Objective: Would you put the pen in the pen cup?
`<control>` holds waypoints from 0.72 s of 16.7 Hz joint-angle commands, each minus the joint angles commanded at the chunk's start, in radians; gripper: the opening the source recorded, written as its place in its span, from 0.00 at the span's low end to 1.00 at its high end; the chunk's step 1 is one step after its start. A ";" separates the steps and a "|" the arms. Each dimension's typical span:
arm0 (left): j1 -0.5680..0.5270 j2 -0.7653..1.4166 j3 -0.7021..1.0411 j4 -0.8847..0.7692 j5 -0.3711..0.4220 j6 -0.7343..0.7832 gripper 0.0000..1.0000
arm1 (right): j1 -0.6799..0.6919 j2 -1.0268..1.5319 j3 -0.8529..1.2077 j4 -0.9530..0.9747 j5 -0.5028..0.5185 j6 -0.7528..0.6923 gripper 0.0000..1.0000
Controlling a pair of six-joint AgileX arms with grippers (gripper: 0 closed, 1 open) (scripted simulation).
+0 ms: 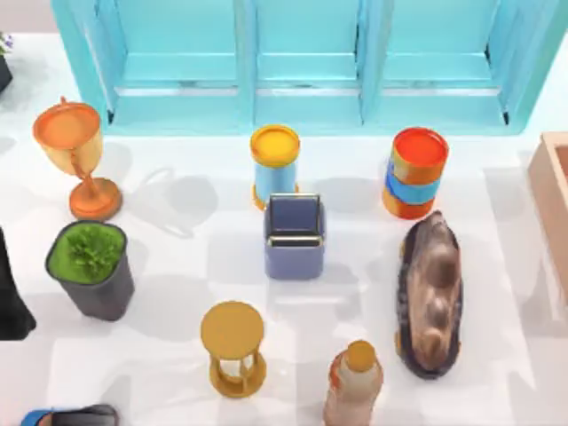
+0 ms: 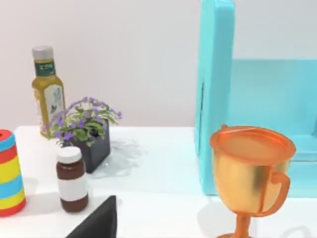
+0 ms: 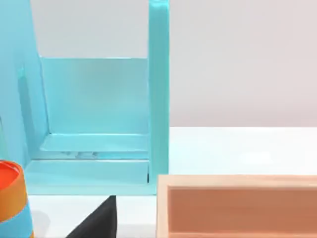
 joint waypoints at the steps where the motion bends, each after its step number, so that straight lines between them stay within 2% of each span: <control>1: 0.000 0.000 0.000 0.000 0.000 0.000 1.00 | 0.000 0.000 0.000 0.000 0.000 0.000 1.00; 3: 0.004 0.010 0.007 -0.007 0.006 -0.002 1.00 | 0.000 0.000 0.000 0.000 0.000 0.000 1.00; 6: 0.040 0.104 0.068 -0.067 0.056 -0.022 1.00 | 0.000 0.000 0.000 0.000 0.000 0.000 1.00; 12: 0.229 0.555 0.341 -0.265 0.204 -0.144 1.00 | 0.000 0.000 0.000 0.000 0.000 0.000 1.00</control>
